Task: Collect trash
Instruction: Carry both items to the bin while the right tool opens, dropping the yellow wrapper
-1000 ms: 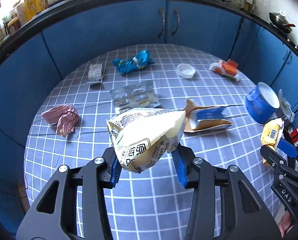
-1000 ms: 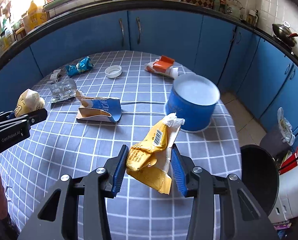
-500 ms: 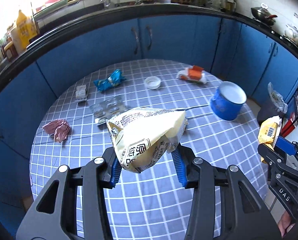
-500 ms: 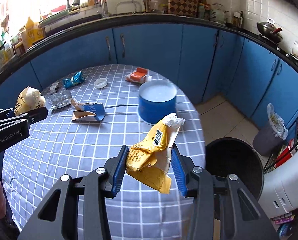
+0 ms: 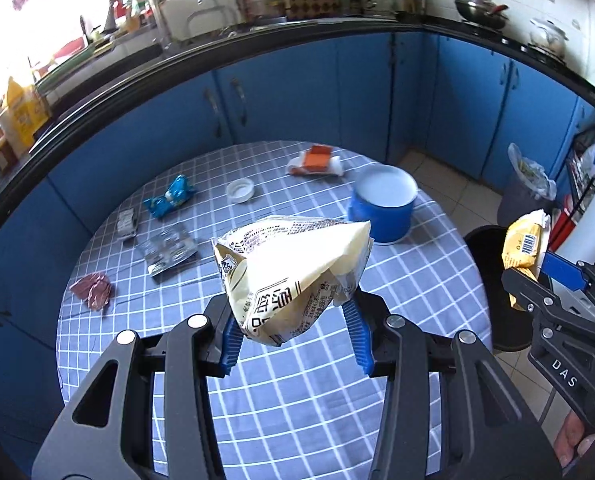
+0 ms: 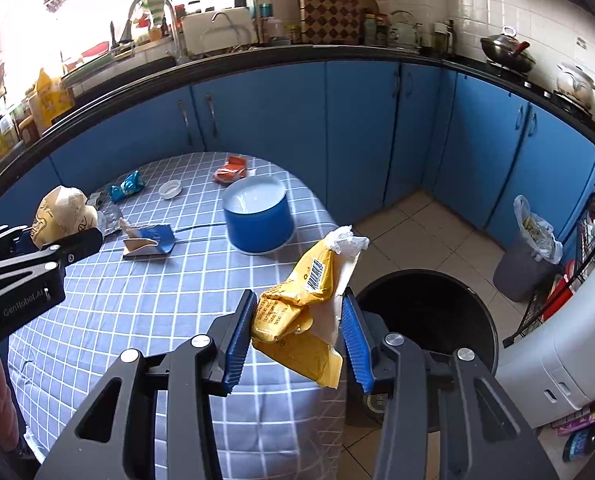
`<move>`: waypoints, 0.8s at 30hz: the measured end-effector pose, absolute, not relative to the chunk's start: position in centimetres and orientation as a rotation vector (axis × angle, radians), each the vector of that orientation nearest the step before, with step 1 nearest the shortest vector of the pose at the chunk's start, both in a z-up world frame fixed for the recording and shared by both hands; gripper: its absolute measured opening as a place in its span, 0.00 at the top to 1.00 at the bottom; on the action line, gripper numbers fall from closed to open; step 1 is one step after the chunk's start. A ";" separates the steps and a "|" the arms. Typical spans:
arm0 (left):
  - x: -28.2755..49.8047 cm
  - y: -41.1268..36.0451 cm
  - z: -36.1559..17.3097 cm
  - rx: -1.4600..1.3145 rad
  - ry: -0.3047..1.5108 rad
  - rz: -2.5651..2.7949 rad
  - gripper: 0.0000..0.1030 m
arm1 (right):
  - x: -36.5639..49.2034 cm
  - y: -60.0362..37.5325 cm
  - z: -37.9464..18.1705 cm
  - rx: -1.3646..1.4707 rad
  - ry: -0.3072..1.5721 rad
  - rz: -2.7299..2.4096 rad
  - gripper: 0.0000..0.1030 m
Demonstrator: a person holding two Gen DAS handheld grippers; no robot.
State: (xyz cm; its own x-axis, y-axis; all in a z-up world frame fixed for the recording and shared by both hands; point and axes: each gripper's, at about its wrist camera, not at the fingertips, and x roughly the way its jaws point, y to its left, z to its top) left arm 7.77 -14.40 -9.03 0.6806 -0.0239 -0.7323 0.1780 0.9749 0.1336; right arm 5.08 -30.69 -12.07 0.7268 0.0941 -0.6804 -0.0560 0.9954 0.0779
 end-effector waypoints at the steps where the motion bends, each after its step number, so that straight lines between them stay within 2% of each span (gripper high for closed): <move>1: 7.7 -14.8 -9.0 0.208 0.813 -0.119 0.56 | 5.0 -31.1 -12.0 0.058 0.749 0.077 0.60; 24: 8.1 -27.0 -6.3 0.320 0.697 -0.288 0.56 | 4.3 -39.5 -11.7 0.114 0.702 -0.064 0.58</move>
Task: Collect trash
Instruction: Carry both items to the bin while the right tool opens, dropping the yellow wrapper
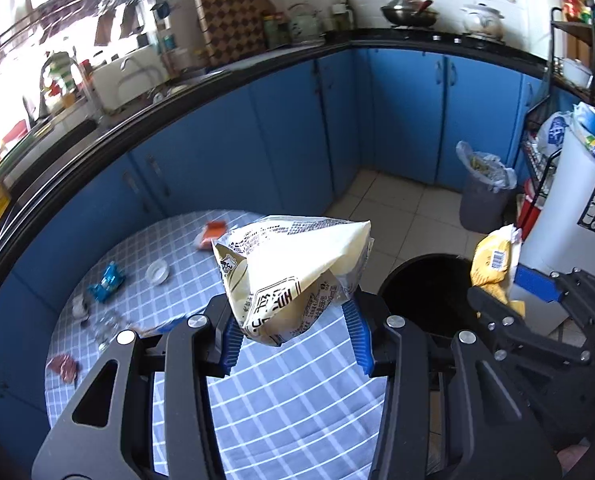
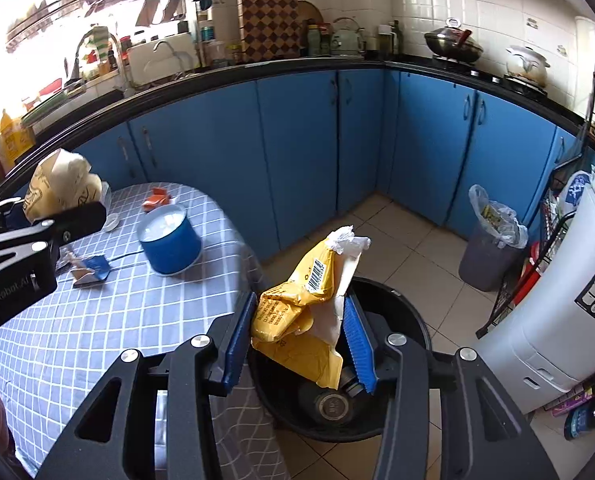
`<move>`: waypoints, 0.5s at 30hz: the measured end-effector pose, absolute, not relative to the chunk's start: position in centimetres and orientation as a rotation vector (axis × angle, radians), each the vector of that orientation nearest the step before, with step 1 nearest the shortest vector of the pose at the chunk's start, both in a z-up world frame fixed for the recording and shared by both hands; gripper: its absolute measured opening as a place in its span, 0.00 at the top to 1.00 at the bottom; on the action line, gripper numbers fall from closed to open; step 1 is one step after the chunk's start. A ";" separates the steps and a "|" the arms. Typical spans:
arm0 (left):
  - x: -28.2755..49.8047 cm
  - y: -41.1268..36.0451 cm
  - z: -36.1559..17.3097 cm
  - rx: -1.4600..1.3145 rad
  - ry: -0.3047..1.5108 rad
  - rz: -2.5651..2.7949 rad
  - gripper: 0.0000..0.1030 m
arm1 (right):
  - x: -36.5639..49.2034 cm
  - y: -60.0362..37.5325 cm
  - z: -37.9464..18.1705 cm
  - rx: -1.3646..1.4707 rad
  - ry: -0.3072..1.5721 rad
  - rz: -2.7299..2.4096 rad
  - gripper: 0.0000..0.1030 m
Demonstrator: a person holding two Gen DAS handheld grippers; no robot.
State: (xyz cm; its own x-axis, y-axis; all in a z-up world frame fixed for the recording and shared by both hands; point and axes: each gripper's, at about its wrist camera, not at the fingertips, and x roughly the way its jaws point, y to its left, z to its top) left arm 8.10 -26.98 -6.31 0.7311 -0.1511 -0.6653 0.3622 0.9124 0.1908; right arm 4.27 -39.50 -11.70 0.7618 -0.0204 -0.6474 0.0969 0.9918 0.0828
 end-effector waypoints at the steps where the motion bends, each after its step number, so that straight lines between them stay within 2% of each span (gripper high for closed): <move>1: 8.2 -27.5 -6.3 0.323 0.695 -0.297 0.56 | 4.4 -39.9 -11.7 0.116 0.701 -0.070 0.58; 13: 10.0 -32.1 -5.8 0.325 0.688 -0.384 0.56 | 6.1 -43.3 -11.4 0.158 0.682 -0.108 0.57; 14: 10.2 -32.3 -5.8 0.324 0.688 -0.388 0.56 | 6.2 -43.4 -11.4 0.157 0.681 -0.106 0.55; 15: 10.3 -32.6 -5.7 0.323 0.687 -0.390 0.56 | 6.3 -43.4 -11.3 0.157 0.681 -0.104 0.47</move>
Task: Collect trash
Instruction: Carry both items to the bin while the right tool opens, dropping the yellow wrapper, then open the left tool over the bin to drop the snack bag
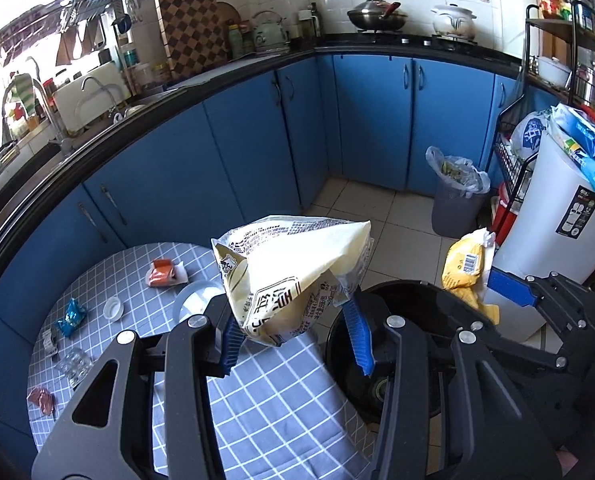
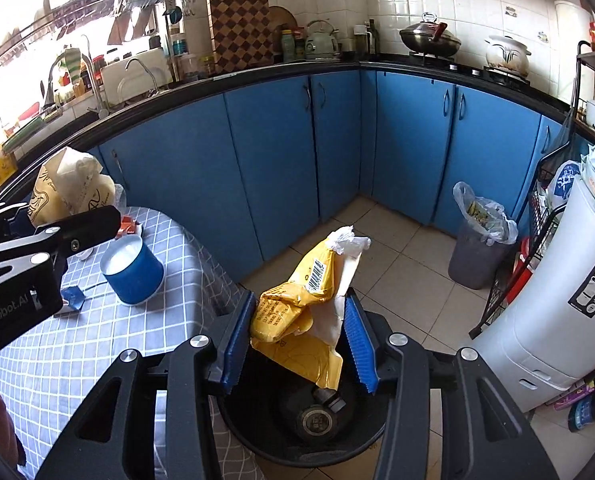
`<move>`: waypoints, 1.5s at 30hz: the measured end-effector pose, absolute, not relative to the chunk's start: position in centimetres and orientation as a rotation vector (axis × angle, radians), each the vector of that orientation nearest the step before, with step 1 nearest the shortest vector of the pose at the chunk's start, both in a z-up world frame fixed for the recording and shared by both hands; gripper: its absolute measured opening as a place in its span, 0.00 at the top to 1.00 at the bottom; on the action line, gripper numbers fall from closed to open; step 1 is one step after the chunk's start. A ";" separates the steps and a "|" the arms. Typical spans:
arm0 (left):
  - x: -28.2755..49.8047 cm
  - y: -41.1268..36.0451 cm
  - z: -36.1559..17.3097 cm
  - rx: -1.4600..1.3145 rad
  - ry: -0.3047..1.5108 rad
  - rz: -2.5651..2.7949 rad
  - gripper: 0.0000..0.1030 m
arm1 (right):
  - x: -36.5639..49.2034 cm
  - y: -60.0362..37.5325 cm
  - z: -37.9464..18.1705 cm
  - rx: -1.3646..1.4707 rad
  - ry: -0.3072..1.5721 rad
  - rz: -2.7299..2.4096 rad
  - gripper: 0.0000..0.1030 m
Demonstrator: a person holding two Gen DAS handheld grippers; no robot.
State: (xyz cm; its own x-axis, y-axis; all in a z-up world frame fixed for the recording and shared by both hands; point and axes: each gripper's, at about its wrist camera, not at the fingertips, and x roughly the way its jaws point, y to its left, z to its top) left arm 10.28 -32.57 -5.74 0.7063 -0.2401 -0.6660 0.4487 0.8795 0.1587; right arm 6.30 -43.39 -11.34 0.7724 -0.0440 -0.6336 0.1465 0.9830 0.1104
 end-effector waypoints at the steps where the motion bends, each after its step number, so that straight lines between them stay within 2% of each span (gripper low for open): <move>1: 10.4 -32.7 -5.6 0.321 0.685 -0.394 0.56 | 6.4 -43.4 -11.3 0.160 0.675 -0.101 0.43; 3: 10.6 -32.9 -5.4 0.323 0.680 -0.398 0.56 | 6.4 -43.6 -11.0 0.169 0.651 -0.106 0.33; 9: 10.7 -33.4 -5.2 0.326 0.672 -0.418 0.56 | 6.0 -44.1 -10.9 0.167 0.626 -0.153 0.19; 17: 10.6 -34.5 -5.5 0.337 0.681 -0.445 0.56 | 5.6 -45.8 -12.2 0.208 0.662 -0.177 0.18; 25: 10.4 -36.8 -5.1 0.363 0.660 -0.488 0.52 | 5.2 -47.2 -12.9 0.242 0.674 -0.193 0.18; 28: 10.4 -38.0 -5.1 0.378 0.649 -0.500 0.44 | 5.2 -47.5 -13.3 0.245 0.683 -0.194 0.18; 30: 10.5 -38.5 -5.1 0.379 0.651 -0.510 0.31 | 5.1 -47.8 -13.6 0.248 0.686 -0.196 0.18; 33: 10.7 -38.9 -5.2 0.377 0.638 -0.501 0.16 | 5.1 -48.3 -13.9 0.260 0.693 -0.199 0.18; 45: 11.8 -37.2 -6.5 0.361 0.691 -0.460 0.16 | 5.8 -47.1 -14.3 0.251 0.709 -0.173 0.18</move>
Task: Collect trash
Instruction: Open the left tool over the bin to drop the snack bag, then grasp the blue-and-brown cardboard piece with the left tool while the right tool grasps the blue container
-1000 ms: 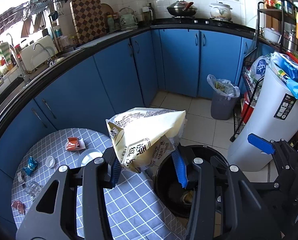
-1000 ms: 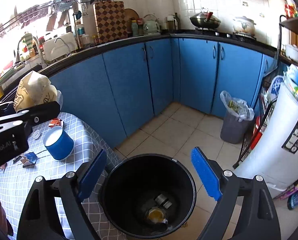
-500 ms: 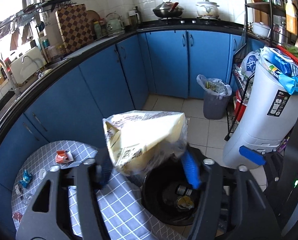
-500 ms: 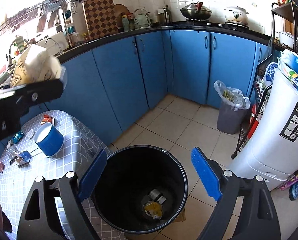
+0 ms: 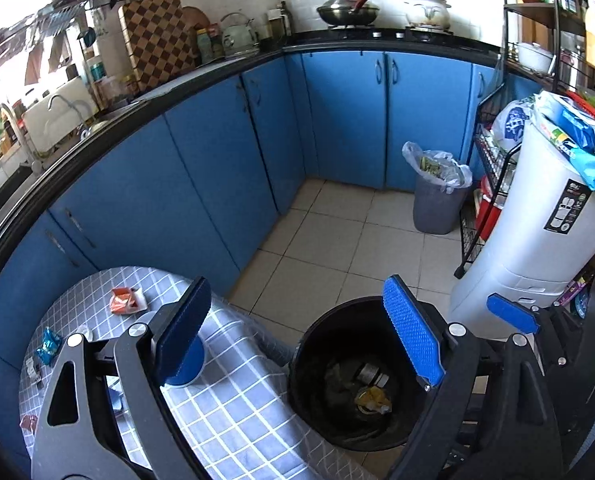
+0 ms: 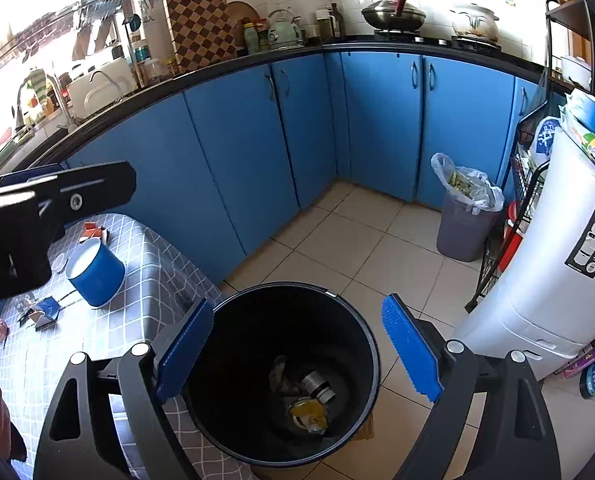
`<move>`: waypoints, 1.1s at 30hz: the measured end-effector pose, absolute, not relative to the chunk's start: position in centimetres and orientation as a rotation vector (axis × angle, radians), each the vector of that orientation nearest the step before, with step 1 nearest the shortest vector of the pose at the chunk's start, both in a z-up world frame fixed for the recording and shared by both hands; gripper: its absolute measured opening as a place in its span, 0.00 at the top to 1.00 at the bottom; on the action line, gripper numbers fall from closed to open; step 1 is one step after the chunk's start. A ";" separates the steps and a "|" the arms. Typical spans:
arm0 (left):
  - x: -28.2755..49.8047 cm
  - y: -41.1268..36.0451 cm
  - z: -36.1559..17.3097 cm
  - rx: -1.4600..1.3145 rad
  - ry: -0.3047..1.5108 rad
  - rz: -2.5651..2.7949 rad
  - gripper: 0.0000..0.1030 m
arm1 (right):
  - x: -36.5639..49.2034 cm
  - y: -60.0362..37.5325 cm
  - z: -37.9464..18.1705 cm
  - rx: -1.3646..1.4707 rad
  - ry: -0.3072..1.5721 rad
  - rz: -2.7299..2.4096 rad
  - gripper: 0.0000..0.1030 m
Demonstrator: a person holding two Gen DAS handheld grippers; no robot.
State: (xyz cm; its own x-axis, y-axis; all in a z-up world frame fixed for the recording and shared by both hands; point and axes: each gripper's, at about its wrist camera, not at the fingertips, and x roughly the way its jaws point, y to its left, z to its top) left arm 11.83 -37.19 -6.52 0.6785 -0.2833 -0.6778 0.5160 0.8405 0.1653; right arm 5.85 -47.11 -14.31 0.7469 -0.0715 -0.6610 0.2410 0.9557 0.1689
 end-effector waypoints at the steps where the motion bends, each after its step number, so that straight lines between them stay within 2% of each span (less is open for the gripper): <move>1: 11.9 -36.7 -6.5 0.355 0.695 -0.452 0.16 | 5.9 -46.7 -14.3 0.248 0.710 -0.166 0.18; 20: 14.4 -22.5 -6.2 0.207 0.732 -0.239 0.15 | 9.1 -36.3 -12.4 0.114 0.718 -0.014 0.18; 33: 16.7 -10.7 -12.7 0.082 0.886 -0.041 0.14 | 12.9 -29.1 -14.0 0.027 0.769 0.092 0.18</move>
State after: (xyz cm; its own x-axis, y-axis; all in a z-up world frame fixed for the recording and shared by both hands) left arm 16.71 -10.73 -12.66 0.6322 -0.0018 -0.7748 0.0696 0.9961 0.0544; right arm 12.87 -29.07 -14.02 0.7151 0.0929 -0.6928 -0.0734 0.9956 0.0577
